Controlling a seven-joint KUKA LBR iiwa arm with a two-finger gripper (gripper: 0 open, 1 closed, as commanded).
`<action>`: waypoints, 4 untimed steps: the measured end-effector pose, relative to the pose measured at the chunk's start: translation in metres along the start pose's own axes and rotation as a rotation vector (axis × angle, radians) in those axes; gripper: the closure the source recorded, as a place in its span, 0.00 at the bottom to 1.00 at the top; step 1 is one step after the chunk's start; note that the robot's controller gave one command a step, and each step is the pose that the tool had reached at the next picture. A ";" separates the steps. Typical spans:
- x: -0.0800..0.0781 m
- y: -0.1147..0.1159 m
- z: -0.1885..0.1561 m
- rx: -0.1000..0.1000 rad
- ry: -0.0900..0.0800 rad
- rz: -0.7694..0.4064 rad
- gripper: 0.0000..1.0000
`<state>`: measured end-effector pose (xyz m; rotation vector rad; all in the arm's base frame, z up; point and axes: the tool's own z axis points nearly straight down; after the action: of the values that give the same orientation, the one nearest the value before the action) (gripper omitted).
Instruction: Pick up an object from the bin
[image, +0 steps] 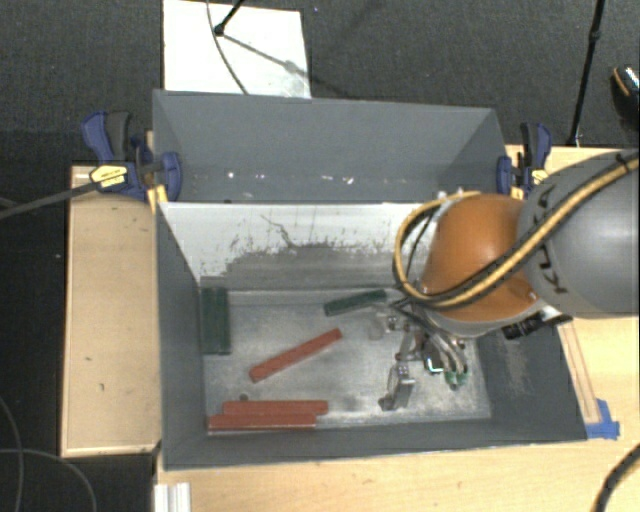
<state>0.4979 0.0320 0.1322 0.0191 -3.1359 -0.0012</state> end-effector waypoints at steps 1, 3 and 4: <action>-0.066 0.118 0.062 -0.002 -0.009 -0.318 0.00; -0.064 0.086 0.031 0.002 -0.007 -0.331 0.00; -0.063 0.075 0.063 0.002 -0.004 -0.365 0.00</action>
Offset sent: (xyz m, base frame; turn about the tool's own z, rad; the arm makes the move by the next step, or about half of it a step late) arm 0.0633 0.1159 -0.0622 -0.3149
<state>0.5595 0.1076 0.0686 0.5888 -3.0847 0.0001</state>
